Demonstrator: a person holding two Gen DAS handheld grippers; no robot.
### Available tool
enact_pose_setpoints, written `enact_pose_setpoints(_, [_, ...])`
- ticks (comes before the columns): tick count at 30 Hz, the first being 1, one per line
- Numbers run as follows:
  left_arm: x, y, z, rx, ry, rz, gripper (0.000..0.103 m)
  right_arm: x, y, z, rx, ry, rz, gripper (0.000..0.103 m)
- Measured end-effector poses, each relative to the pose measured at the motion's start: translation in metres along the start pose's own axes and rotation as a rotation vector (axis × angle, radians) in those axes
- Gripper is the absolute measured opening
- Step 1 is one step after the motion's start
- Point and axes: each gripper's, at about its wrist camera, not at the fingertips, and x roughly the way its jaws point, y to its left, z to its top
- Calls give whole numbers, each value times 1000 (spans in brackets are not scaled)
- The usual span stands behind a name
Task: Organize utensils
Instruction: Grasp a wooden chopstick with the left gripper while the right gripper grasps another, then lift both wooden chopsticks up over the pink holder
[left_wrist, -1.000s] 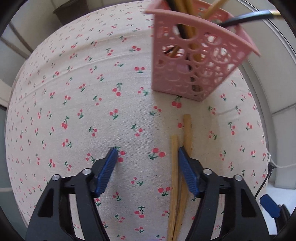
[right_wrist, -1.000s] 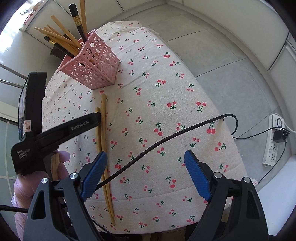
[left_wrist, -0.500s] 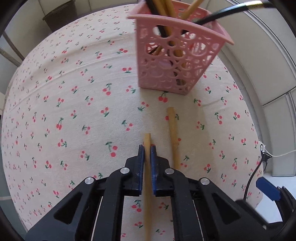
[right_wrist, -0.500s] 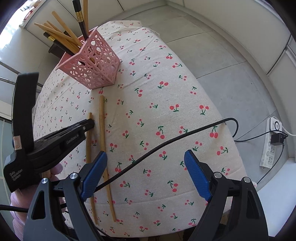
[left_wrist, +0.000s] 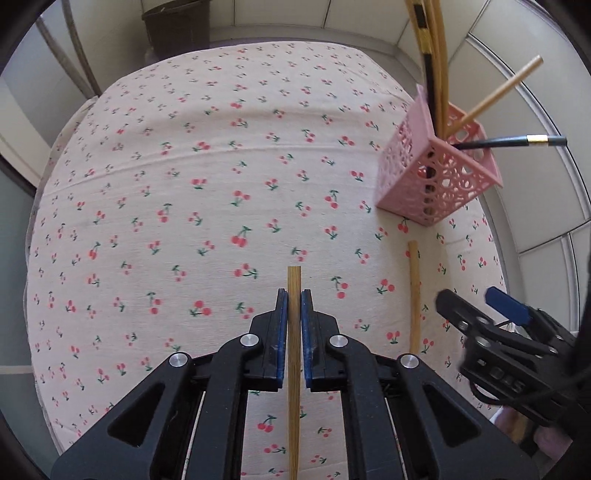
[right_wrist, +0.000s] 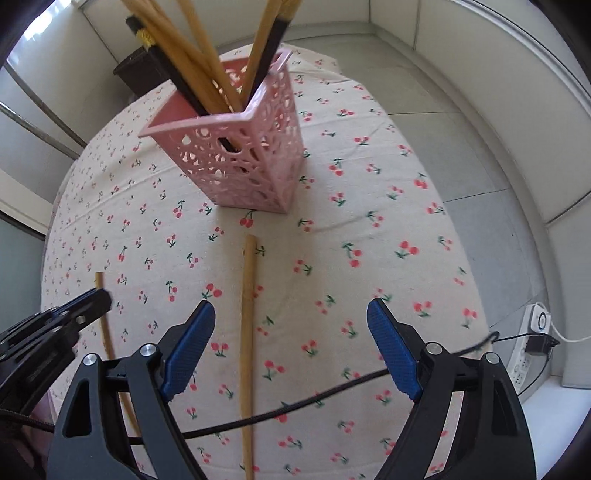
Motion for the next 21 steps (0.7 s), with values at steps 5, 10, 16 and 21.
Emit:
enact_pose_setpoints(5, [-12,19,4,-9,-17,-6,7,27,20,4,-11,36,-20,65])
enact_pose_setpoints(10, [-23,26,-1,-4,-43,-1,8,36,38,4,-60,-1,-85,59])
enact_pose_setpoints(16, [-32,31,-3,-6,-72,2,8,32,45,7,-72,-43,-86,8])
enact_pose_setpoints(21, [-44,34,-5,-3,-116,-8,8,25,48,0,-75,-51,-32,8])
